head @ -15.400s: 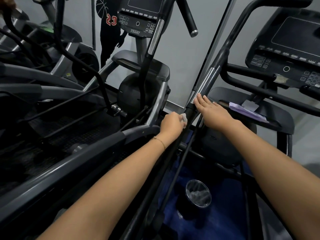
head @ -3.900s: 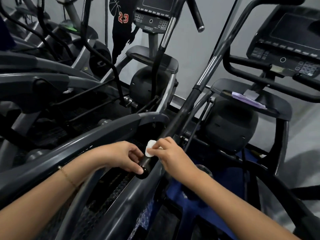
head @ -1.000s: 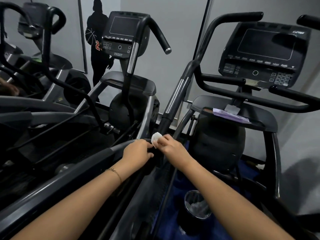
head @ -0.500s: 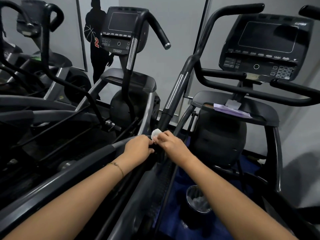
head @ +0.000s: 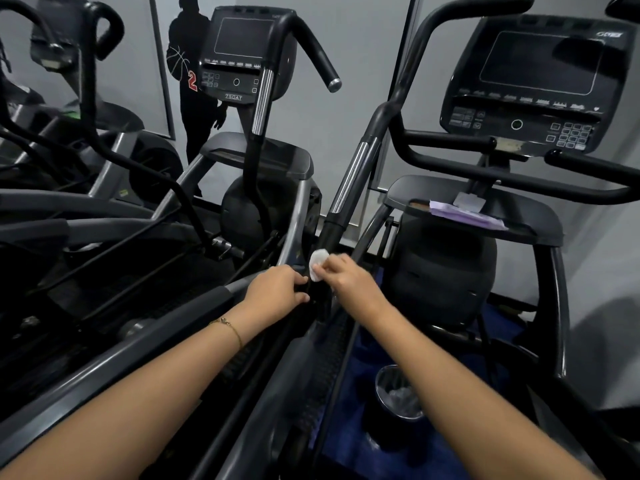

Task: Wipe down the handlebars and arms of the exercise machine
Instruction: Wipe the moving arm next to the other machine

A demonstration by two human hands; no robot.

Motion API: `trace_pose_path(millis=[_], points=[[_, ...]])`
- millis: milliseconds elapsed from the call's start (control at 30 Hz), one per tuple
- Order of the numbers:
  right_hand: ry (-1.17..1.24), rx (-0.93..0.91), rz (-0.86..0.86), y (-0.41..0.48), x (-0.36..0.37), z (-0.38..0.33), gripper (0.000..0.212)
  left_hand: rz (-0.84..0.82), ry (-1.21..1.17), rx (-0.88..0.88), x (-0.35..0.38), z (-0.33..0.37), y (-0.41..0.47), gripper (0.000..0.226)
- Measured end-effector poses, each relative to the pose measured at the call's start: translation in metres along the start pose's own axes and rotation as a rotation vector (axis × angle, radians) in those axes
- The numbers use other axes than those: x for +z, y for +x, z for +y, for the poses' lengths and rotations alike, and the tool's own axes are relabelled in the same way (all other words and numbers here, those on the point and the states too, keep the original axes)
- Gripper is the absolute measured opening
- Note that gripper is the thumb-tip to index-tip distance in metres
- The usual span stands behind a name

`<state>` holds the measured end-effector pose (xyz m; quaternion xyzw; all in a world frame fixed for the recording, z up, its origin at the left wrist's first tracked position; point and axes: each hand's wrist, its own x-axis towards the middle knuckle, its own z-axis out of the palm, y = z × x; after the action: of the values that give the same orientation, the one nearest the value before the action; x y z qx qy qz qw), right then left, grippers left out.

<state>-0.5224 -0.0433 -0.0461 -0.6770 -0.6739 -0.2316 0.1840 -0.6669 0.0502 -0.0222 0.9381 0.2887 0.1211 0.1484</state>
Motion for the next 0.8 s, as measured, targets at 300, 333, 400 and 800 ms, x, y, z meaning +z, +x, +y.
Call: trace_pose_path(millis=[300,333,400,800], points=[[0.923,1.0,0.641,0.028,-0.011,-0.005,0.028,0.169,-0.185,0.058,-0.026,0.018,0.04,0.037],[1.054,1.084,0.664,0.025,-0.008,-0.009,0.03,0.184,-0.203,0.087,-0.028,0.024,0.045,0.04],[1.192,1.162,0.621,0.027,-0.004,-0.012,0.032,0.193,-0.205,0.121,-0.03,0.032,0.057,0.045],[0.99,1.098,0.477,-0.012,0.051,-0.056,0.02,0.122,-0.553,-0.043,-0.017,0.013,0.093,0.028]])
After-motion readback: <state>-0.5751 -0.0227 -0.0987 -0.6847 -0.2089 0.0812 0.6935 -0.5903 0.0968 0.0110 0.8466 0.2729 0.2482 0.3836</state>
